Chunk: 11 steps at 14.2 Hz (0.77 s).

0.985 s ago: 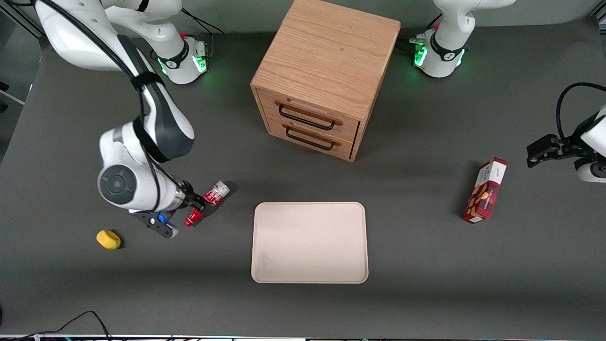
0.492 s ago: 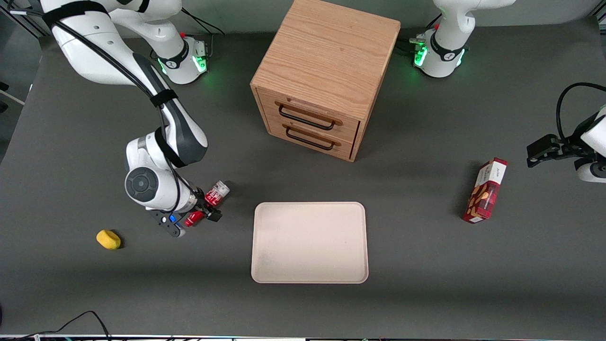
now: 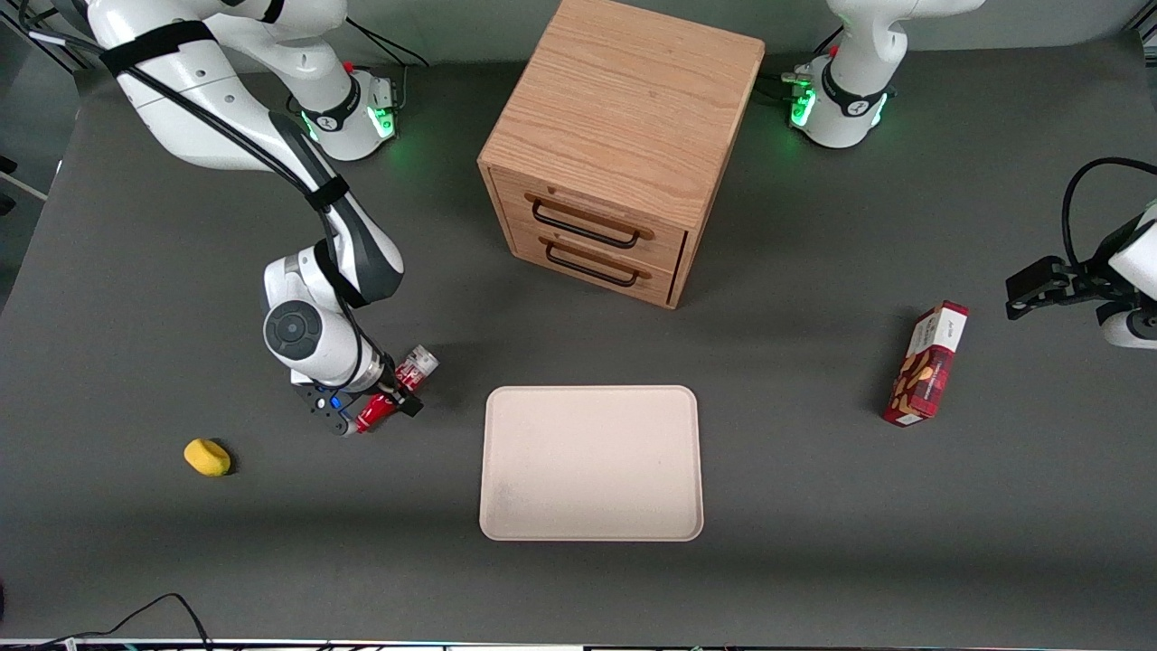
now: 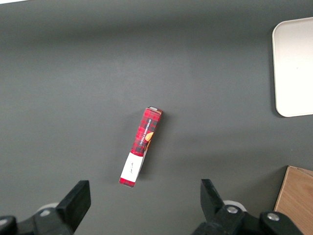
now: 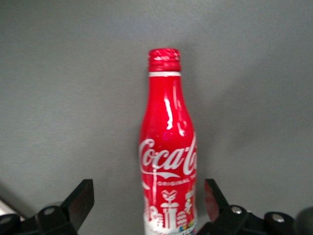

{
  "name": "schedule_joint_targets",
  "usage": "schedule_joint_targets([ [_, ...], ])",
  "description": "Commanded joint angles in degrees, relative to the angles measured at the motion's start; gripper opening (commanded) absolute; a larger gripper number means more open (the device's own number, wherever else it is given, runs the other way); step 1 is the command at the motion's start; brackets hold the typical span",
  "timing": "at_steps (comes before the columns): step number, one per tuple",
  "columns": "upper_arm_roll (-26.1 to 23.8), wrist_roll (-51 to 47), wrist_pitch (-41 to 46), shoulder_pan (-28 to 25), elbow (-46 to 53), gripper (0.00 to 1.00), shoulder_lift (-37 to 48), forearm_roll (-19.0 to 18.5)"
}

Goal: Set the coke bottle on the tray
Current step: 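Close the right gripper around the bottle's body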

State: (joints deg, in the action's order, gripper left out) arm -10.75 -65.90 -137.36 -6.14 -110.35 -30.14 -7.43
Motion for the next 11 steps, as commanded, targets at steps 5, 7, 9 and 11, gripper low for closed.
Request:
schedule_joint_targets([
  [5,0.03,-5.72,-4.84,0.34,-3.99,1.0,1.23,-3.47],
  [7,0.03,-5.82,-5.2,0.34,-3.99,1.0,0.97,-3.56],
  [9,0.11,-6.25,-5.29,0.34,-3.99,1.0,0.88,-3.56],
  [11,0.12,-7.83,-6.08,0.34,-3.91,1.0,0.09,-5.05],
])
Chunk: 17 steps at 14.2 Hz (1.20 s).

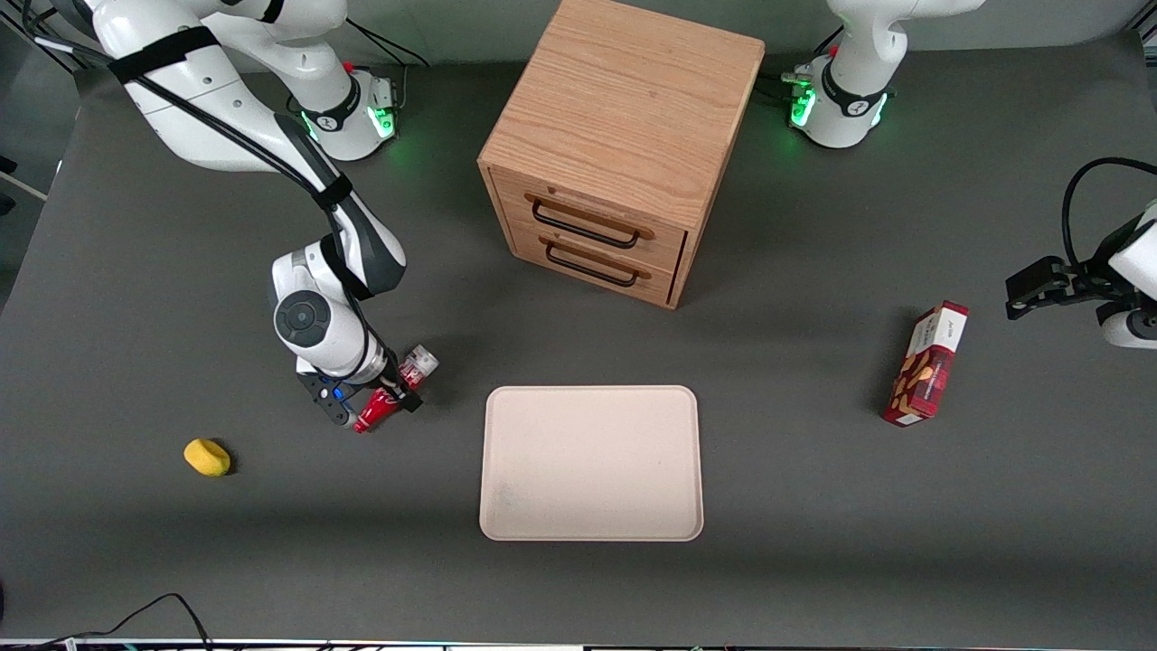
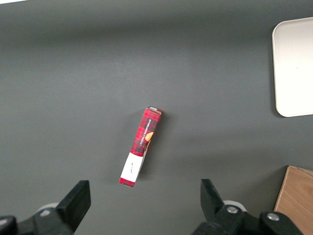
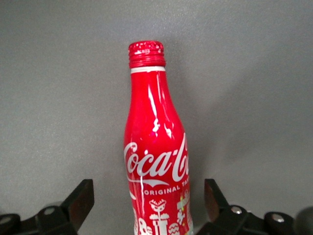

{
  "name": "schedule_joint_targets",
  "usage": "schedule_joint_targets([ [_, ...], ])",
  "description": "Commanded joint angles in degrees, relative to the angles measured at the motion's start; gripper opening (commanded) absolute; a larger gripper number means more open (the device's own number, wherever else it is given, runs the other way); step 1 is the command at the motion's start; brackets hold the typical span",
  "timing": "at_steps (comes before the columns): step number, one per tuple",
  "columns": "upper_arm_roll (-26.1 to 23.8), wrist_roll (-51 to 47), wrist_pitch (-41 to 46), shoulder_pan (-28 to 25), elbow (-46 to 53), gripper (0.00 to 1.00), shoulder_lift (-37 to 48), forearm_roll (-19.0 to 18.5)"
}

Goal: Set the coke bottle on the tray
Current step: 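Lift the bottle and tilt it upright in the right gripper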

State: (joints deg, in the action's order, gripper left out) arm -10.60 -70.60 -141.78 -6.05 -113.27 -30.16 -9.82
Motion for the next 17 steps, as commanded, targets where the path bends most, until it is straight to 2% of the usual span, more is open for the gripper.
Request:
schedule_joint_targets([
  [1,-0.04,-3.75,-1.74,0.34,-0.99,1.0,-0.24,-3.53],
  [5,-0.04,-4.38,-2.45,0.6,-1.08,0.98,-0.95,-4.06],
  [6,-0.04,-4.46,-2.45,0.6,-1.08,0.95,-0.95,-4.06],
  [8,-0.04,-4.46,-2.45,0.6,-1.08,0.8,-1.04,-4.06],
  [9,-0.04,-4.46,-2.45,0.6,-1.08,0.66,-1.04,-4.06],
  [10,-0.04,-4.46,-2.45,0.6,-1.08,0.45,-1.04,-4.06],
  [11,-0.04,-4.46,-2.45,0.6,-1.08,0.13,-1.04,-4.06],
  [12,-0.04,-4.46,-2.45,0.6,-1.08,0.0,-1.04,-4.06],
  [17,-0.04,-4.81,-2.45,0.6,-1.08,0.0,-1.04,-4.06],
])
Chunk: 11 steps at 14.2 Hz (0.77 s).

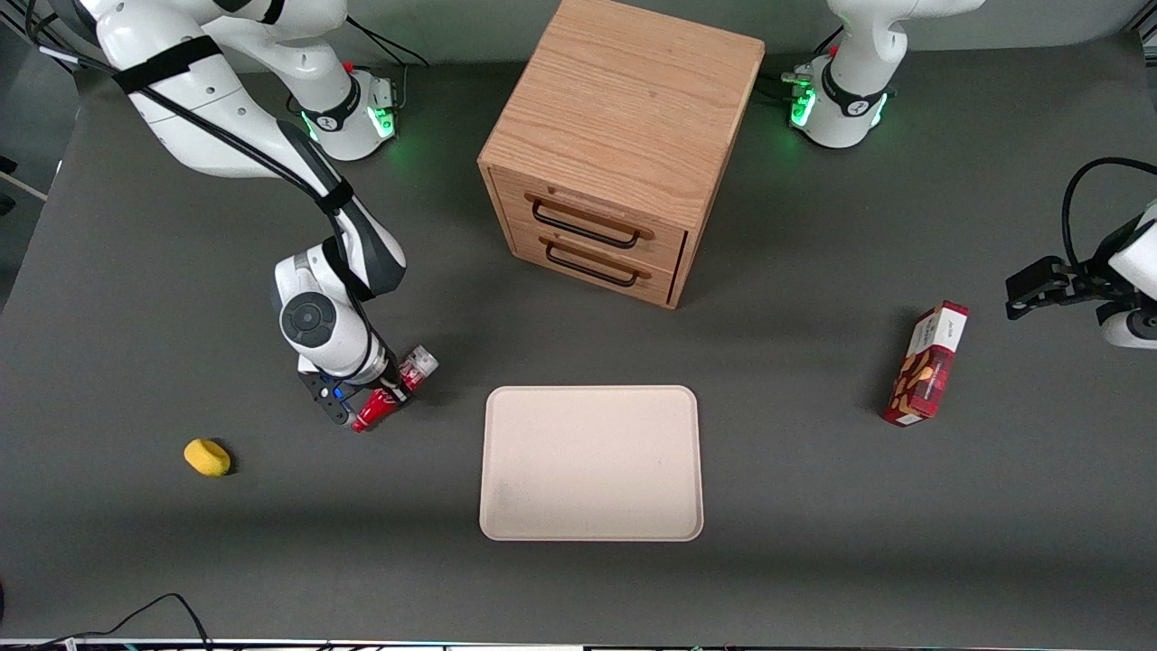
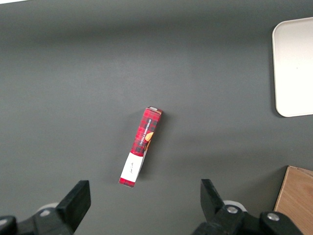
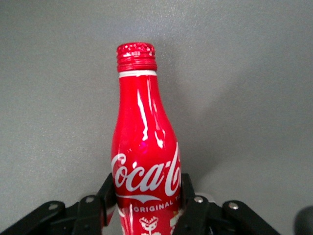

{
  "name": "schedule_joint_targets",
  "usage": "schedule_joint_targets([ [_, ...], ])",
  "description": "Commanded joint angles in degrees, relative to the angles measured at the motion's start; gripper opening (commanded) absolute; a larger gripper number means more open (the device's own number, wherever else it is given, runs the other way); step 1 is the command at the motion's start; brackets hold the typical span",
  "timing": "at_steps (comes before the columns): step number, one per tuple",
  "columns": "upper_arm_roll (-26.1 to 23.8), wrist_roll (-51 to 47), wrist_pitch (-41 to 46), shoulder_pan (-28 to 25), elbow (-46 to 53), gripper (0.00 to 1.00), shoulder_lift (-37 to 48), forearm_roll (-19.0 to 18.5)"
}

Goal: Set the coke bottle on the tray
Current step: 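Lift the bottle and tilt it upright in the right gripper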

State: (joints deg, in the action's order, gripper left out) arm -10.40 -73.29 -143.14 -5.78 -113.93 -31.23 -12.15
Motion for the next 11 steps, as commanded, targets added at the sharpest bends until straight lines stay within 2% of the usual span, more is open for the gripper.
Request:
schedule_joint_targets([
  [1,-0.23,-2.12,-1.09,0.33,-0.42,0.0,0.03,-1.73],
  [5,-0.32,-1.86,0.4,0.68,-0.33,0.0,2.39,-1.73],
  [9,-1.2,-0.72,10.93,1.47,0.81,0.0,9.32,-1.04],
  [11,-3.73,-0.11,18.64,2.96,4.22,0.0,11.18,0.45],
])
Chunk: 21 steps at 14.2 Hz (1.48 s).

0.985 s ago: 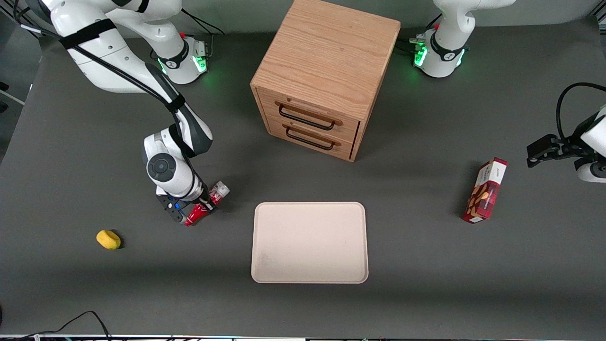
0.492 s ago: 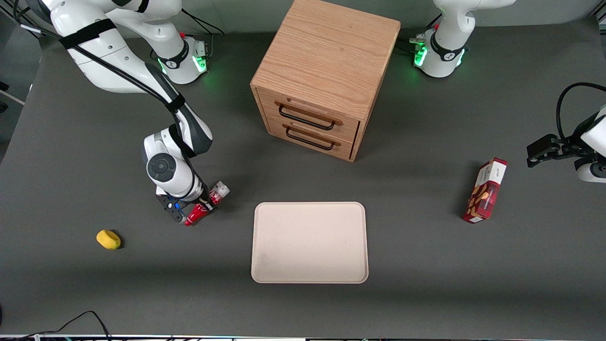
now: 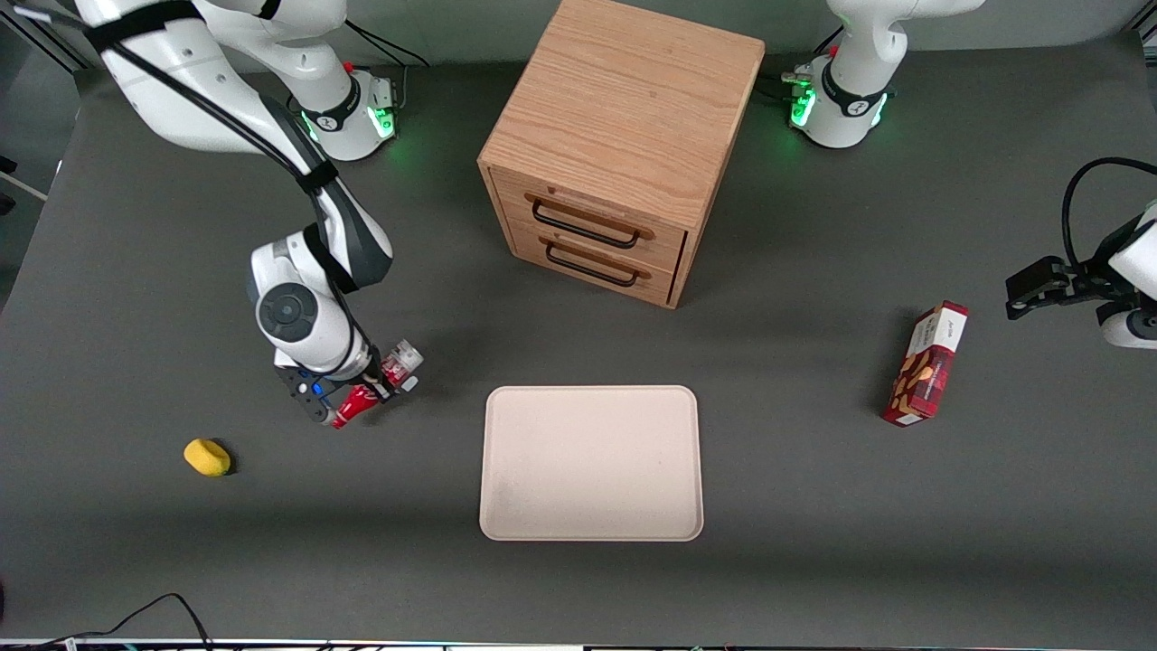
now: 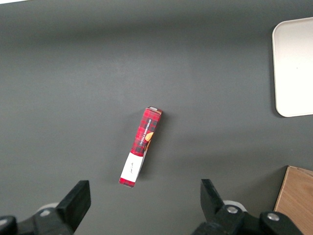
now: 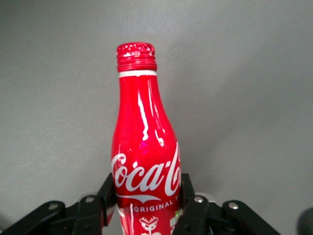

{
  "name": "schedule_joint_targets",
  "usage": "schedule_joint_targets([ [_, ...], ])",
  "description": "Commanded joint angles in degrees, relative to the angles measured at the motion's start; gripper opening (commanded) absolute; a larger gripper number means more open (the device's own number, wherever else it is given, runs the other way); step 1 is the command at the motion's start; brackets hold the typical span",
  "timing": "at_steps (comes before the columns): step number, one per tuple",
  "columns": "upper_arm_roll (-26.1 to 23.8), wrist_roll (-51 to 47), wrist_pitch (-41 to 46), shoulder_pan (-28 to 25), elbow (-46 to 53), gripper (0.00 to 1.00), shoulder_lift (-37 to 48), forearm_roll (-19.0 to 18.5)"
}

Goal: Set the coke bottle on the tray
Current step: 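Lift the bottle and tilt it upright in the right gripper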

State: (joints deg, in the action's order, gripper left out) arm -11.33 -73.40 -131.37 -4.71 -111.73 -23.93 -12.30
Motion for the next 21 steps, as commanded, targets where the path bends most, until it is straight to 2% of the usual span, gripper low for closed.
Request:
schedule_joint_targets([
  [1,-4.3,1.75,11.35,3.29,5.0,0.0,4.24,2.26],
  [7,-5.37,6.87,34.84,3.92,24.43,0.0,5.12,9.91],
  [10,-5.37,7.48,43.63,3.4,31.73,0.0,4.86,10.28],
  [14,-5.1,11.69,44.27,3.4,34.29,0.0,3.63,10.1],
  [17,-5.45,12.4,44.27,2.96,39.81,0.0,-0.93,9.66],
  [21,-4.84,12.32,43.83,-2.22,49.74,0.0,-9.45,9.31],
])
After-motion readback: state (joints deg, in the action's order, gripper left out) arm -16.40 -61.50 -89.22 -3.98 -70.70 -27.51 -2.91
